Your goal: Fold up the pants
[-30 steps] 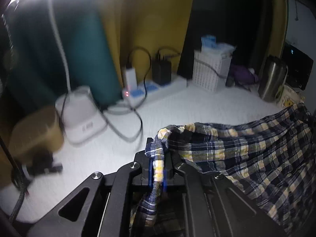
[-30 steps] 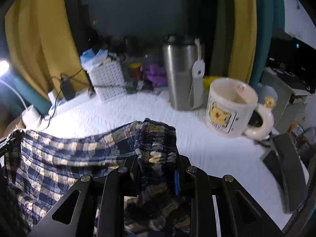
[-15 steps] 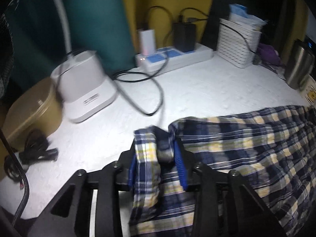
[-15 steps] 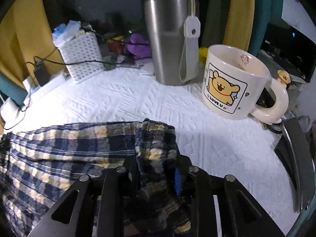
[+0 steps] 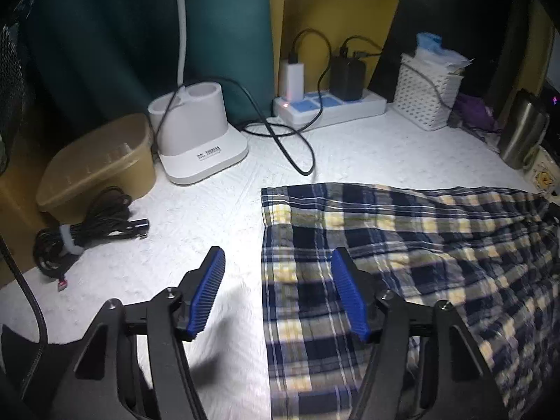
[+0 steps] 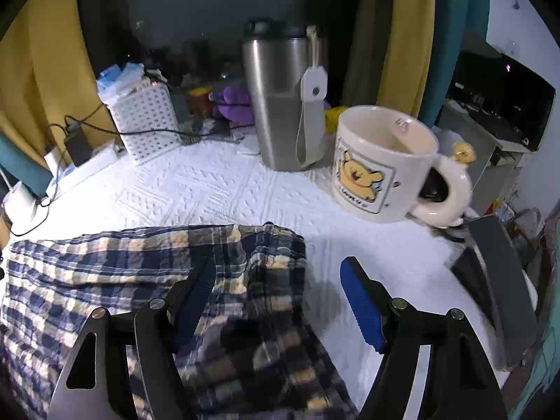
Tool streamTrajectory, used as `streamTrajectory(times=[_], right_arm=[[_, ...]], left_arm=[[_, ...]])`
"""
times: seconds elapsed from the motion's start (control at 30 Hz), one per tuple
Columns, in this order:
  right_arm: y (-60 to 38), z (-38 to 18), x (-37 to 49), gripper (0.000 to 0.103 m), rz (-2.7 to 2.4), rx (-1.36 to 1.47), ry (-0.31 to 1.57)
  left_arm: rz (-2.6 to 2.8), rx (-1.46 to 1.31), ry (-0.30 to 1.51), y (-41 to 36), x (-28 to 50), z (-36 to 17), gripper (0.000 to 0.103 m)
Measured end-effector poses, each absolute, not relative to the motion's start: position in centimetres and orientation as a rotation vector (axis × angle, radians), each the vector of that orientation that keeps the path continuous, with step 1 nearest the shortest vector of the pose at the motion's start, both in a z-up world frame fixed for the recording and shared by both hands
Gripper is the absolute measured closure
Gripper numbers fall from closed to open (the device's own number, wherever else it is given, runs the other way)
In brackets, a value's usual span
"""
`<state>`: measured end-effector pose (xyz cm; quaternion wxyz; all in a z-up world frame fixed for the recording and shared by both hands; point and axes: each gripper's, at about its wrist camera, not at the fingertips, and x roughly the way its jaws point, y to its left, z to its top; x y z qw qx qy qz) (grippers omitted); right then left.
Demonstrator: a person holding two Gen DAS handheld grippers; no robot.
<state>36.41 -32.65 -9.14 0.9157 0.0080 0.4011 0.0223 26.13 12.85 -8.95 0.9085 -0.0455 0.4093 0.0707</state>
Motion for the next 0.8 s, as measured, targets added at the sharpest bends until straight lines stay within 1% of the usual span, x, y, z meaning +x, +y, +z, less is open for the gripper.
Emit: streamTrajectory(times=[0.17, 0.3, 0.57, 0.73, 0.77, 0.8], right_arm=[[-33.3, -7.5, 33.2, 0.028, 0.052, 0.004, 0.792], [-34.1, -6.9, 30.3, 0.028, 0.053, -0.008, 0.775], [-36.2, -9.7, 26.0, 0.028, 0.027, 0.0, 0.835], [-35.4, -10.4, 24.6, 0.028, 0.037, -0.1, 0.813], [-35.4, -10.8, 24.7, 0.028, 0.037, -0.103, 0.822], [-35.4, -11.1, 25.0, 0.028, 0.027, -0.106, 0.833]], left_arm=[[0.118, -0.096, 0.826, 12.2, 23.2, -7.9, 0.036], [0.091, -0.099, 0.855, 11.5, 21.5, -8.7, 0.036], [0.066, -0.15, 0.955, 10.8, 18.4, -11.6, 0.036], [0.06, -0.136, 0.936, 10.5, 17.5, -12.2, 0.037], [0.063, -0.126, 0.93, 10.4, 17.5, -12.3, 0.039], [0.075, -0.109, 0.923, 10.3, 17.4, -12.3, 0.048]])
